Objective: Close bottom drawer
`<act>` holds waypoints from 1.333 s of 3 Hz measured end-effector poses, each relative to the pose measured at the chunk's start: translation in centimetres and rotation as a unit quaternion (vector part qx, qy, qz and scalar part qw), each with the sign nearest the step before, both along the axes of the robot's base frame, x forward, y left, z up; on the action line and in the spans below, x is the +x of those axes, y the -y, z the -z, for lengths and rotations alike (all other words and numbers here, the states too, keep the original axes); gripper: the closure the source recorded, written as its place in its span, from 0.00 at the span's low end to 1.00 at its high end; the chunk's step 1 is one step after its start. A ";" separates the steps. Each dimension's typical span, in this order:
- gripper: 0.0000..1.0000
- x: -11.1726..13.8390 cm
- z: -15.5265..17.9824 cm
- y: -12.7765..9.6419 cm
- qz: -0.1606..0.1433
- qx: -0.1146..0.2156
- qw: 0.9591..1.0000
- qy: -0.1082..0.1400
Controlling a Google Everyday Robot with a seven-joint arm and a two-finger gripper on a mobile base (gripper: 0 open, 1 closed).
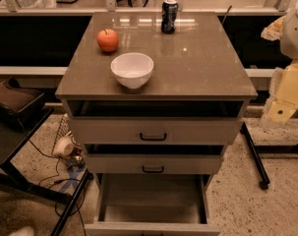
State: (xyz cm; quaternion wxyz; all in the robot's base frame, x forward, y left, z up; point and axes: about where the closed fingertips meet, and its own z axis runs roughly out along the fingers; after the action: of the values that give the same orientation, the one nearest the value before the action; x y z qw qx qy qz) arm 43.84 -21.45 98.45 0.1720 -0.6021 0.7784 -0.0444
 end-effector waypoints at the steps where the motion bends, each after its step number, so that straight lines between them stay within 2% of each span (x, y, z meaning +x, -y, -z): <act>1: 0.00 0.0 0.0 0.0 0.000 0.000 1.000 0.000; 2: 0.00 -0.6 1.1 -0.2 -0.004 0.000 1.000 0.007; 3: 0.00 -2.7 4.4 -0.1 -0.028 -0.007 0.999 0.036; 4: 0.00 -5.1 8.5 0.6 -0.064 -0.032 0.995 0.066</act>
Offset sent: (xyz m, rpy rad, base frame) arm -0.0270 0.0103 -0.0580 0.0031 -0.0511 0.0382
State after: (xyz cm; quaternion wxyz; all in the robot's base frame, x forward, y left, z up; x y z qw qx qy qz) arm 38.73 -22.08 89.92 0.2067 -0.6513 0.7235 -0.0978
